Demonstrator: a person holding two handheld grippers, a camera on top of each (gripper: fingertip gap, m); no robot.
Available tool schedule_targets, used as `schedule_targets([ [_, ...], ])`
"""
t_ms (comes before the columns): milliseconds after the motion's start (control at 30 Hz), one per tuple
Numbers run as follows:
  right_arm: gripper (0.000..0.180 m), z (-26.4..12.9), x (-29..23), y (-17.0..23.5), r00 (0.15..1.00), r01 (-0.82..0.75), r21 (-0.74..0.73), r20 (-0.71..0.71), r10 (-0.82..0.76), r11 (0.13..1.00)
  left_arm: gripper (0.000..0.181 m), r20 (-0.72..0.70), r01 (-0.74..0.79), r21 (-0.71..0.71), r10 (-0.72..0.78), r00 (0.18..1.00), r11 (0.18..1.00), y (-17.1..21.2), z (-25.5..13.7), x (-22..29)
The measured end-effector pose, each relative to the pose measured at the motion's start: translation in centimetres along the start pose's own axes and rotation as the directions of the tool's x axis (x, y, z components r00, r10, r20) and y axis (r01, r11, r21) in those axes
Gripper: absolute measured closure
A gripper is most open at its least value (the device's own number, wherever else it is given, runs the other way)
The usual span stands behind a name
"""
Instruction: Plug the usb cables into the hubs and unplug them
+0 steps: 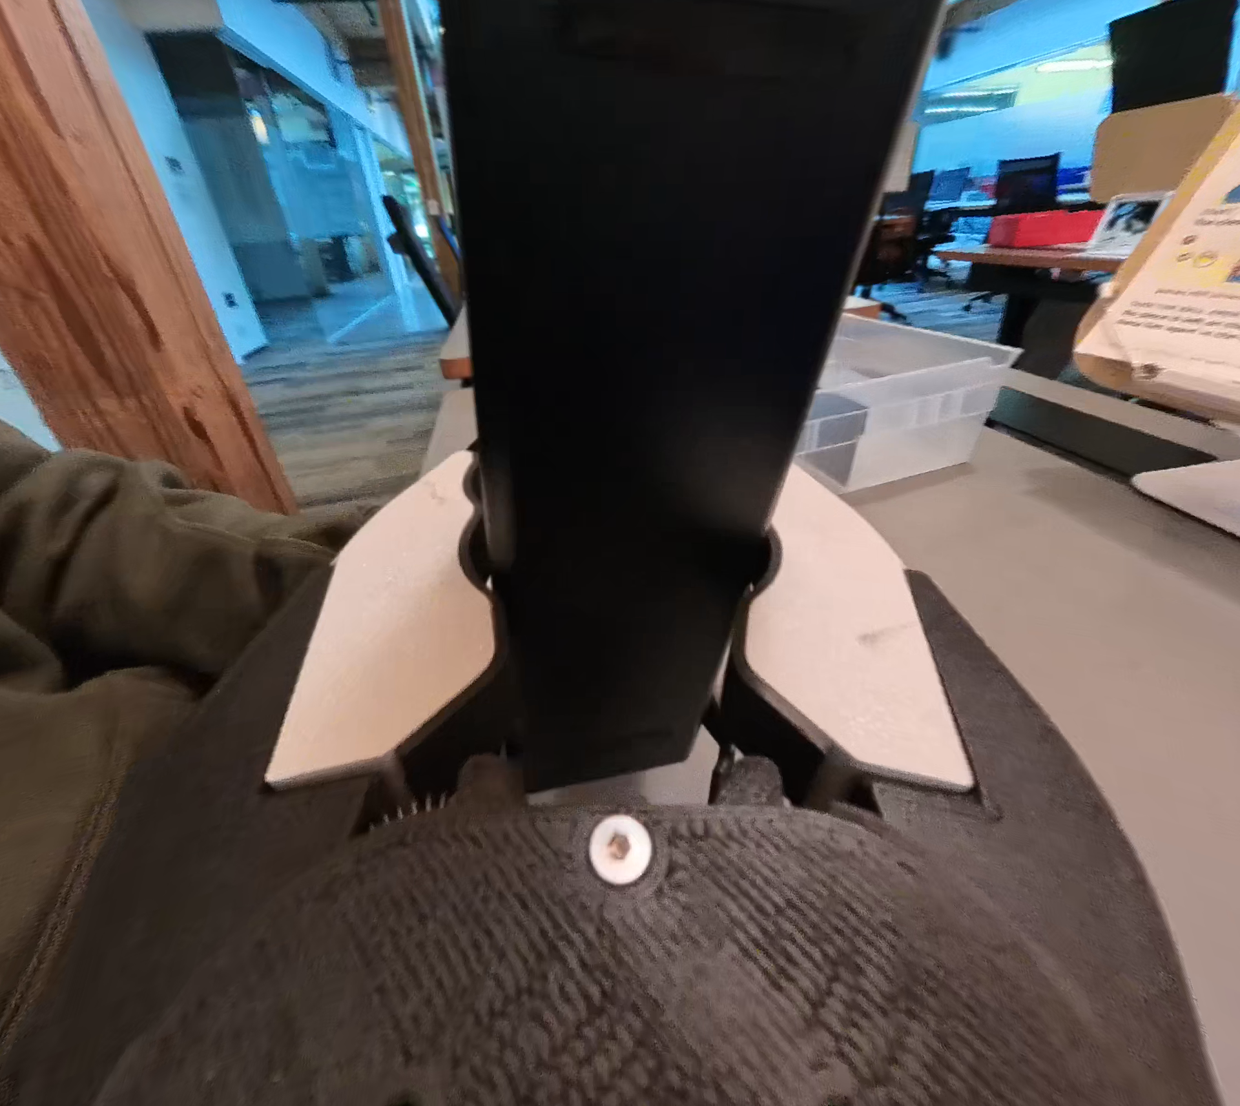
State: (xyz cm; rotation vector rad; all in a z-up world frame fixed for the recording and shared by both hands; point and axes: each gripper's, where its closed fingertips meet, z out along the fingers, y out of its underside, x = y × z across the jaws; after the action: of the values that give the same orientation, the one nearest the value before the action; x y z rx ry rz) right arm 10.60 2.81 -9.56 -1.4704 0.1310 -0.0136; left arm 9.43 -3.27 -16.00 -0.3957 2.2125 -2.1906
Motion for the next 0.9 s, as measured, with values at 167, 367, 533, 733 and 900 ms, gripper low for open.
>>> schedule_targets([
  [167,0.117,-1.1,0.2,-0.4,1.000,-0.016,-0.015,0.015,0.016,1.000,0.121,-0.022,0.045,0.096,-0.043,0.999,0.994,-1.1,-0.9,-0.3],
  [367,0.117,-0.8,0.2,-0.6,1.000,-0.029,0.002,0.011,0.029,1.000,0.120,-0.033,0.038,0.096,-0.035,0.999,0.995,-1.3,-1.1,-0.4],
  [533,0.117,-0.5,0.0,-0.4,0.999,-0.031,0.013,0.025,0.031,0.999,0.120,-0.029,0.022,0.041,-0.021,0.999,0.999,-0.9,-1.6,-0.4],
  [733,0.118,-1.0,1.1,1.3,1.000,-0.022,0.009,0.012,0.022,1.000,0.096,0.218,-0.003,-0.217,0.052,0.975,0.976,1.4,-4.7,-4.1],
  [900,0.117,-1.9,1.5,2.3,0.999,0.026,0.036,0.034,-0.028,0.999,0.113,0.405,0.059,-0.601,0.240,0.882,0.797,6.3,-12.4,-7.5],
])
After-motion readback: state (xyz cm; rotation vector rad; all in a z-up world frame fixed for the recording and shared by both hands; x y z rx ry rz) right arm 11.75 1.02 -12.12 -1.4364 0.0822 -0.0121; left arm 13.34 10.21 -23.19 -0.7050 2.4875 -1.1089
